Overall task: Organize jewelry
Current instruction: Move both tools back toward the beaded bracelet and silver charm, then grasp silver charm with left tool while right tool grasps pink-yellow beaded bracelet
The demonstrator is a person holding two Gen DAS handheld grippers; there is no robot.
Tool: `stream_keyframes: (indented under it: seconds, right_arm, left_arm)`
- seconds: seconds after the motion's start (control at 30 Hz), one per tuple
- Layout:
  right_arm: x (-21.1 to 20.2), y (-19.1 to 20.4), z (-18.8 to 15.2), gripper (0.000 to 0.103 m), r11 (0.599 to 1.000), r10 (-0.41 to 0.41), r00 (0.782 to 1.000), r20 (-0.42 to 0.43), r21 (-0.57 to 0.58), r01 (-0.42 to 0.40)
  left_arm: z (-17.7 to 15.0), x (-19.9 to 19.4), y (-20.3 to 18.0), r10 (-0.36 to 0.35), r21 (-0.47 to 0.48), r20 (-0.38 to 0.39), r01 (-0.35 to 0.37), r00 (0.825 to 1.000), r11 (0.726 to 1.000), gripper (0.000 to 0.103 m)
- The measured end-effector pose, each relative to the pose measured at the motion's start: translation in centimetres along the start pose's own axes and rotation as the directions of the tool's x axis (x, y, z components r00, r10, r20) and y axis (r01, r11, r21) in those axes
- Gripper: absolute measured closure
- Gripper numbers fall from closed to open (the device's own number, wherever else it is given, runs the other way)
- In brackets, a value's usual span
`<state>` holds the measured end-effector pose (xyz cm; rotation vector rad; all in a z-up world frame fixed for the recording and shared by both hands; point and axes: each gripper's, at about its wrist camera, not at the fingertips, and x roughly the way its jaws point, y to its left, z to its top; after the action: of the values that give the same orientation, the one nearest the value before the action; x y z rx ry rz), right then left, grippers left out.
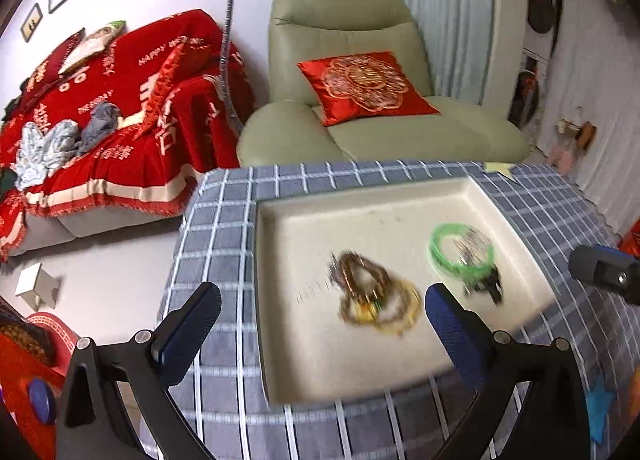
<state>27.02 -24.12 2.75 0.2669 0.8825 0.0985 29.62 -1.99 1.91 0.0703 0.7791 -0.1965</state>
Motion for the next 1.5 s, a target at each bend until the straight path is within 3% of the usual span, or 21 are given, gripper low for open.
stream_keyframes:
  seconds: [0.27,0.6,0.8,0.97,1.13,1.17,1.2,1.23,1.5]
  right_arm:
    - [-2.7,0.5,-5.8,0.000,1.000,0.001,0.996,-0.092,-0.014,-0.003]
    - [-3.1,0.3,-14.8,0.002,0.997,-0.061,0.975,-0.215,-0.056,0.050]
    - [-2.6,1.8,-16.7,0.029,0.988,-0.115,0.965,-0.236,-0.129,0.086]
    - [-1.5,3.2,-17.3,0.046,0.975,-0.154,0.959,-0.240,-0.193,0.108]
    - [-1.1,4.8,-18.0,0.057,0.944,-0.218,0.954,-0.208,-0.292,0.152]
    - [-1.2,4.9,-18.1,0.066,0.945,-0.212,0.955,-0.208,-0.293,0.146]
    - [-1.3,5.0,-18.2,0.085,0.944,-0.213,0.955,-0.207,-0.297,0.146]
    - [-1.4,5.1,-18.2,0.093,0.943,-0.212,0.955,-0.206,-0.300,0.145]
    - [-3.1,4.6,-17.8,0.093,0.965,-0.159,0.976,-0.146,-0.234,0.122]
  left_arm:
    - [-5.0,-4.0,0.6,-0.041,-0.018,-0.036,0.041,0.998,0.999,0.000]
    - [-11.2,-6.1,0.4,-0.030,-0.053,-0.090,0.026,0.995,0.998,0.000]
    - [-13.0,-6.8,0.1,-0.031,-0.058,-0.105,0.025,0.994,0.998,0.000]
    - [-13.5,-7.2,0.3,-0.025,-0.064,-0.103,0.019,0.994,0.998,0.000]
    - [-13.5,-7.6,0.6,-0.021,-0.069,-0.096,0.014,0.995,0.997,0.000]
    - [-13.6,-7.6,0.7,-0.020,-0.069,-0.095,0.013,0.995,0.998,0.000]
    - [-13.6,-7.6,0.6,-0.019,-0.069,-0.095,0.012,0.995,0.998,0.000]
    - [-13.6,-7.6,0.6,-0.018,-0.069,-0.096,0.012,0.995,0.998,0.000]
    - [-13.6,-7.8,0.1,-0.033,-0.059,-0.097,0.027,0.995,0.998,0.000]
